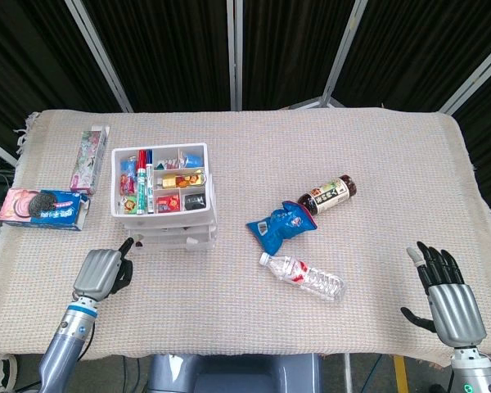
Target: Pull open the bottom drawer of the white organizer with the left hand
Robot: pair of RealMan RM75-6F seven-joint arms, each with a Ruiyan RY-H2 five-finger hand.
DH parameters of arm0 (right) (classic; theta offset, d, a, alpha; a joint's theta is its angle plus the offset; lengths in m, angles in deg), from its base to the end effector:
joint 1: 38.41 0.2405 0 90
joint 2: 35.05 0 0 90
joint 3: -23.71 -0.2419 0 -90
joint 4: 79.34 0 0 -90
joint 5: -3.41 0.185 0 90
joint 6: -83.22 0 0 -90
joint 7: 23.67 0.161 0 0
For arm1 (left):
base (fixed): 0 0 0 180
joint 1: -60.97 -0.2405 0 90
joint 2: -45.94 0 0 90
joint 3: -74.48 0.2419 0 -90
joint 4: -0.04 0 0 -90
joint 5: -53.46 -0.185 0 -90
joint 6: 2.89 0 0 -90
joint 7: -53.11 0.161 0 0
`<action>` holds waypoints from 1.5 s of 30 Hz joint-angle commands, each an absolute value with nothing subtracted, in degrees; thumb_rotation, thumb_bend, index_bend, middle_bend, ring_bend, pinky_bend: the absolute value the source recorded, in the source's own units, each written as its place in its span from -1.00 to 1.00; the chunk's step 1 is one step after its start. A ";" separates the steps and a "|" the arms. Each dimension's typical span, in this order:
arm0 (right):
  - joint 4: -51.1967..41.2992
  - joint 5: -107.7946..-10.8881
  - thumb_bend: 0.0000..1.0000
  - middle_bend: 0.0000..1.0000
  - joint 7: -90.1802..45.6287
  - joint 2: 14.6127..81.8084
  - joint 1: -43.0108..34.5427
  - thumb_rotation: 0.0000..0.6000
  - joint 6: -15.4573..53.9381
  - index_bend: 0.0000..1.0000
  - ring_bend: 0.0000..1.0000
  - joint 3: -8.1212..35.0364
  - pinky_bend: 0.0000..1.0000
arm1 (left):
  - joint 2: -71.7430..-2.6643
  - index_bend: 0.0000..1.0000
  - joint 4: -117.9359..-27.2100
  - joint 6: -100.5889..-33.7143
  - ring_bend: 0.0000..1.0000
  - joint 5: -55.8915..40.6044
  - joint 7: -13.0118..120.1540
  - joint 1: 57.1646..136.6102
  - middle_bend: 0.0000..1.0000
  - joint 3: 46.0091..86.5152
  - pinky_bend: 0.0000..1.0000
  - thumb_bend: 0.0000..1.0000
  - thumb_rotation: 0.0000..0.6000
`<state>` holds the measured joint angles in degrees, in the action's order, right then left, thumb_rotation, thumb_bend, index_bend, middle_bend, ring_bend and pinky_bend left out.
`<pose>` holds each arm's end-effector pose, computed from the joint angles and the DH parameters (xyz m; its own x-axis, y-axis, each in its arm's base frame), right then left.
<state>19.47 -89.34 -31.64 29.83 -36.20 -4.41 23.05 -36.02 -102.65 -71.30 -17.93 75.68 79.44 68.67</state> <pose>-0.2582 -0.1729 0.1588 0.4134 -0.0068 0.9105 -0.9072 -0.0885 0.4112 -0.1988 0.2418 0.0425 0.2921 0.2733 0.9165 0.9550 -0.1347 -0.2642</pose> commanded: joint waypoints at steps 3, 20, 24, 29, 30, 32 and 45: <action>19.44 -89.28 -1.00 -1.00 -31.67 29.81 -36.16 1.00 -4.26 -1.00 -1.00 23.07 -1.00 | -36.57 -0.51 -102.34 -70.41 0.84 -16.60 75.96 80.29 0.78 68.61 0.64 0.53 1.00; 19.65 -89.21 -1.00 -1.00 -31.84 29.81 -36.22 1.00 -4.18 -1.00 -1.00 23.14 -1.00 | -33.91 -0.16 -103.72 -73.28 0.84 -23.93 71.15 77.69 0.78 74.76 0.64 0.53 1.00; 19.71 -89.16 -1.00 -1.00 -31.85 29.79 -36.24 1.00 -4.22 -1.00 -1.00 23.11 -1.00 | -33.25 -0.15 -103.77 -74.00 0.84 -25.95 70.44 77.00 0.78 76.20 0.64 0.53 1.00; 19.83 -89.18 -1.00 -1.00 -31.76 29.68 -36.24 1.00 -4.25 -1.00 -1.00 23.10 -1.00 | -32.67 -0.14 -103.79 -74.52 0.84 -28.11 69.57 76.27 0.78 77.83 0.64 0.53 1.00; 19.82 -89.18 -1.00 -1.00 -31.70 29.66 -36.26 1.00 -4.27 -1.00 -1.00 23.10 -1.00 | -32.64 -0.14 -103.68 -74.63 0.84 -28.48 69.40 76.12 0.78 78.09 0.64 0.53 1.00; 19.78 -89.20 -1.00 -1.00 -31.67 29.68 -36.28 1.00 -4.30 -1.00 -1.00 23.11 -1.00 | -32.58 -0.14 -103.28 -75.04 0.84 -29.44 69.22 75.73 0.78 78.72 0.64 0.53 1.00; 19.72 -89.26 -1.00 -1.00 -32.01 29.88 -36.30 1.00 -4.29 -1.00 -1.00 23.14 -1.00 | -32.36 -0.42 -101.93 -77.18 0.84 -31.05 68.44 74.97 0.78 77.70 0.64 0.28 1.00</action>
